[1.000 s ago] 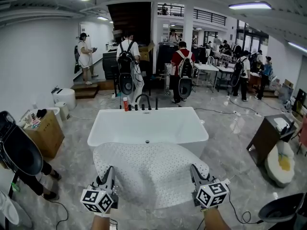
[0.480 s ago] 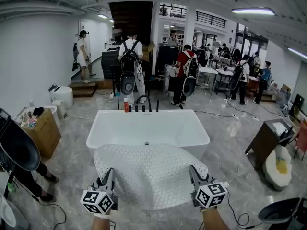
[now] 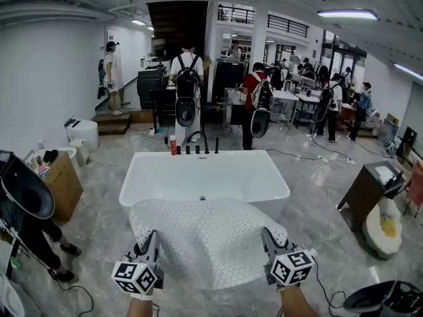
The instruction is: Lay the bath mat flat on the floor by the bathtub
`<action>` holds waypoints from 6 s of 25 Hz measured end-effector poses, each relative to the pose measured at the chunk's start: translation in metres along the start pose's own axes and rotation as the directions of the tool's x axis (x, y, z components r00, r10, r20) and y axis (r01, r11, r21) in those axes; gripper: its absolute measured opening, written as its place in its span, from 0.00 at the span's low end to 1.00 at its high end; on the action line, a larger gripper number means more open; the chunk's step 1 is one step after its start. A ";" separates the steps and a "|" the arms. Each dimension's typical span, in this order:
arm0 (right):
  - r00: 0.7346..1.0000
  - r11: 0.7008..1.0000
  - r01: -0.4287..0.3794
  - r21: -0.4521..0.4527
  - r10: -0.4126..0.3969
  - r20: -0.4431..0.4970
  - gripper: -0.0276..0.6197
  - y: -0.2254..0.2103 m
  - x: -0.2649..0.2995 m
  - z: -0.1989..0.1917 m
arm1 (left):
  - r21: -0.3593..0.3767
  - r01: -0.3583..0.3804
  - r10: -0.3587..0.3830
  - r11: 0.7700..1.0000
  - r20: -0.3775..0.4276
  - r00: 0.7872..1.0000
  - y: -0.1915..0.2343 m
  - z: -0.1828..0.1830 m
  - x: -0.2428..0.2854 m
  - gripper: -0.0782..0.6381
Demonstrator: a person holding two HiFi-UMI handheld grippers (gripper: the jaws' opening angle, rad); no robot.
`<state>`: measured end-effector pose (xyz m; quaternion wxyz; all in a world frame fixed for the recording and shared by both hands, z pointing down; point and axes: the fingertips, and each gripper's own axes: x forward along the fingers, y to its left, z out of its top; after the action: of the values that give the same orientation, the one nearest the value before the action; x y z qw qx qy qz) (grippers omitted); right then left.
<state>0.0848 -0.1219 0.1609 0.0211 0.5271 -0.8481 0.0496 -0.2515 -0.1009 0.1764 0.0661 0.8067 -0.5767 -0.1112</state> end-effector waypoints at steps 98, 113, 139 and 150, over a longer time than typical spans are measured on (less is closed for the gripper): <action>0.972 0.995 0.026 0.092 -0.004 -0.233 0.09 -0.213 0.253 -0.280 | 0.084 -0.121 0.142 0.989 -0.309 0.940 0.116 -0.307 0.225 0.14; 0.975 0.998 0.042 0.051 -0.030 -0.218 0.09 -0.218 0.284 -0.473 | 0.095 -0.091 0.114 0.991 -0.283 0.952 0.178 -0.497 0.211 0.14; 0.977 0.997 0.042 -0.057 -0.053 -0.205 0.09 -0.198 0.273 -0.676 | 0.041 -0.030 0.039 0.999 -0.247 0.968 0.239 -0.681 0.158 0.14; 0.967 0.999 0.021 -0.034 -0.029 -0.254 0.09 -0.211 0.312 -0.722 | 0.071 -0.086 0.104 0.994 -0.305 0.947 0.264 -0.727 0.175 0.14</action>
<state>0.1232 -0.4162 0.9188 0.1385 0.5268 -0.8322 0.1035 -0.2528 -0.3684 0.9230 0.1377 0.7869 -0.6005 0.0355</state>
